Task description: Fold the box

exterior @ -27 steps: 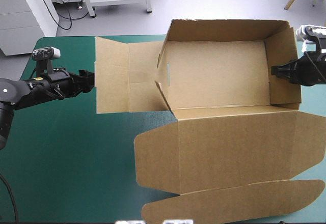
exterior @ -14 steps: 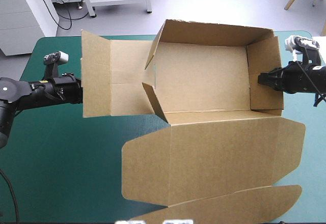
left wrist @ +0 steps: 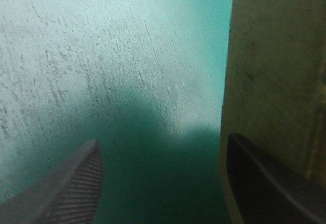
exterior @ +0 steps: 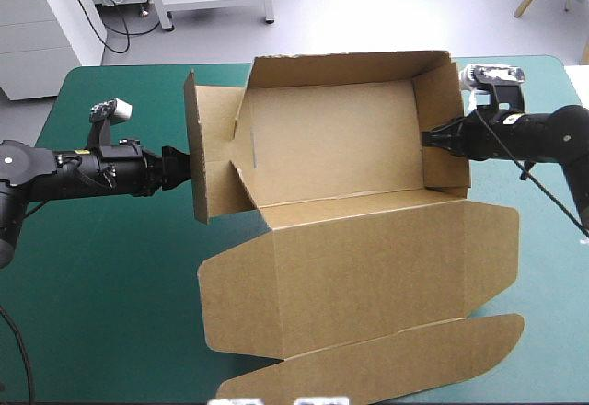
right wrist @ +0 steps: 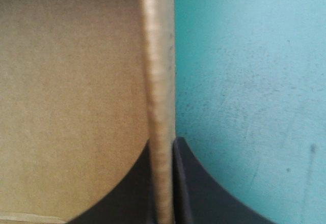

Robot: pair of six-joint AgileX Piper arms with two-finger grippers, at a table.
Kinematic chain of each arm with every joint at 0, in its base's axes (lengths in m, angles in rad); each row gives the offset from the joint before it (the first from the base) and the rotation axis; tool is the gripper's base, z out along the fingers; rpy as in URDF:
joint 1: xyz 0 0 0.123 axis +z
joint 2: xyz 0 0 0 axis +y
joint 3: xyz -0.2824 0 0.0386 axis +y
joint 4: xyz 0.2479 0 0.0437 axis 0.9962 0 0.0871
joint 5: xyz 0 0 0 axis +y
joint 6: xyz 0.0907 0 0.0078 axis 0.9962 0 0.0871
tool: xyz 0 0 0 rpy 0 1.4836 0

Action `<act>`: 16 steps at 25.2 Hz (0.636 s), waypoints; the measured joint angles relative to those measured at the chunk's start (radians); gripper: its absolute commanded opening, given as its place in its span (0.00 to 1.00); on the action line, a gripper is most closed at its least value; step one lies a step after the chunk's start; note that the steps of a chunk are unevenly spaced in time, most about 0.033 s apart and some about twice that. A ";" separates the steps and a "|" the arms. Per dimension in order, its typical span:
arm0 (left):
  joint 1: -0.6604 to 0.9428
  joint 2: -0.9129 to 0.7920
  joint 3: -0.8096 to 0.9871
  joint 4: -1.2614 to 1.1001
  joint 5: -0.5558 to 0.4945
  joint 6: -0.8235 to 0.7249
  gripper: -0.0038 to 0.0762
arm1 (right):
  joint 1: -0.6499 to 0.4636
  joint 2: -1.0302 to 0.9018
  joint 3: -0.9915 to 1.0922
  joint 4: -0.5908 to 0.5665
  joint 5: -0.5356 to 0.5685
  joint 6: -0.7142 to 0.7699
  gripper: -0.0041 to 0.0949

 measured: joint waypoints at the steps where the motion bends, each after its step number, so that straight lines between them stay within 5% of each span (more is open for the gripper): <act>1: 0.000 0.000 0.000 0.000 0.004 0.001 0.66 | 0.015 0.009 0.000 0.000 -0.010 0.008 0.02; 16: 0.000 0.000 0.000 0.000 0.049 0.028 0.66 | 0.248 0.278 0.001 0.053 -0.168 0.089 0.02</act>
